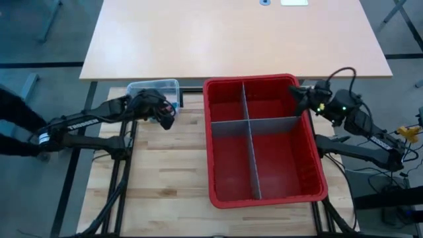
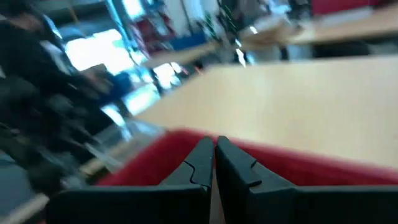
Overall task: Sort blocks
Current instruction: Remove the blocks from the transparent bin
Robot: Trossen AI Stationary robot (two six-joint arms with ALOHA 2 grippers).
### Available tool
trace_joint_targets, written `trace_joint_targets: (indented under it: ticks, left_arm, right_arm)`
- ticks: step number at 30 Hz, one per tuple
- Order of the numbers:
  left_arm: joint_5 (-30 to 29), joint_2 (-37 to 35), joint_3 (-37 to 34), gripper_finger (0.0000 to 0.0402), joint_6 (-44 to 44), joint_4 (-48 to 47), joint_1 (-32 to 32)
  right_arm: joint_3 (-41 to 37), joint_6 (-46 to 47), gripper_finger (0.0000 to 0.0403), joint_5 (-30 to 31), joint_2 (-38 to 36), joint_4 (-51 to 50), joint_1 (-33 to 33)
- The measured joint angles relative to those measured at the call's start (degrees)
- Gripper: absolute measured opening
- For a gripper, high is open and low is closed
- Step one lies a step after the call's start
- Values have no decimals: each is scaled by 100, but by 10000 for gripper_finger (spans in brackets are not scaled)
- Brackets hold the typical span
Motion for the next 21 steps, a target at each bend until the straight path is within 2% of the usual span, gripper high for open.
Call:
trace_joint_targets:
  ticks: [4, 8, 14, 21]
  left_arm:
    - [-67, 147, 0, 190, 60, -172, 99]
    - [-274, 369, 0, 212, 416, -482, 220]
    - [-447, 724, -2, 221, 1004, -787, 382]
    - [-486, 1046, -2, 220, 1226, -795, 583]
  right_arm:
    - [1, -83, 0, -223, 119, 261, 0]
    - [1, -82, 0, -324, 246, 420, 2]
    - [1, -73, 0, -809, 448, 1004, 2]
    - [216, -38, 0, -992, 770, 1268, 3]
